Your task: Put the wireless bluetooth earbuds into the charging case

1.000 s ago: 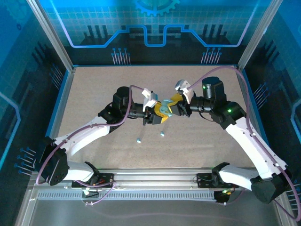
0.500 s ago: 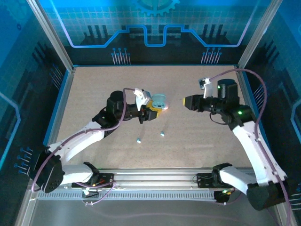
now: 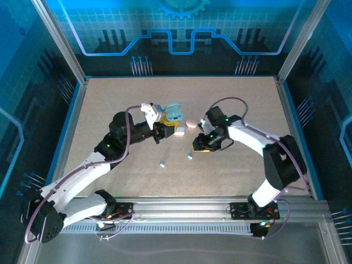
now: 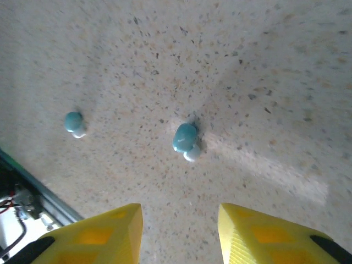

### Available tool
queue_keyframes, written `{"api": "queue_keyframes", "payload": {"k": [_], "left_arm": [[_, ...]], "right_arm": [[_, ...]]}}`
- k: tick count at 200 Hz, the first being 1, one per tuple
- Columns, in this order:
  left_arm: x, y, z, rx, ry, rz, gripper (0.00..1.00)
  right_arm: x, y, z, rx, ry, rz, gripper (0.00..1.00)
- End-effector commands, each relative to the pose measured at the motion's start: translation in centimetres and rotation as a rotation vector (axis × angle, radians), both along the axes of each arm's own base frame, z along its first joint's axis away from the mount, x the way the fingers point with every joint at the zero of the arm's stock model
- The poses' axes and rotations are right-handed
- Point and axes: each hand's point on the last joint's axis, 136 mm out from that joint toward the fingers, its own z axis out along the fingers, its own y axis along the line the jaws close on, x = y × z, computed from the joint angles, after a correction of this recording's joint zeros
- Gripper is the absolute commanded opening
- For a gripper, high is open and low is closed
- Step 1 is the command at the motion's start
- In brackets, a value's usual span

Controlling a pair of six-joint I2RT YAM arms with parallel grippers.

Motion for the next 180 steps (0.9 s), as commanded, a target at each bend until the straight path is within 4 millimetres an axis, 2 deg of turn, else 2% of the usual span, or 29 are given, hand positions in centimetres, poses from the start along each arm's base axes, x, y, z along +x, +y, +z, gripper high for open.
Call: {"api": "queue_keyframes", "payload": {"k": [1,33,71,119,180], "left_arm": [[-0.1,0.4,0.4,-0.01,-0.022,0.013,0.32],[0.0,0.2,-0.2,0.003,-0.009,0.002,0.32],[0.1,0.1,-0.4,0.006,-0.005,0.003,0.33],[0.3,0.0,-0.6,0.01,0.003,0.0,0.33],[0.3,-0.1,-0.7,0.013,0.005,-0.003,0.33]], "right_arm": [[1.1,1.3,-1.1,-0.069,-0.013,0.036,0.41],[1.4,2.6,-3.0,-0.147,0.011,0.069,0.41],[1.0,2.9,-4.1,-0.215,0.03,0.08,0.41],[0.2,2.8,-4.9,-0.272,0.056,0.074,0.39],[0.3,3.5,-5.1,-0.243,0.076,0.062,0.33]]}}
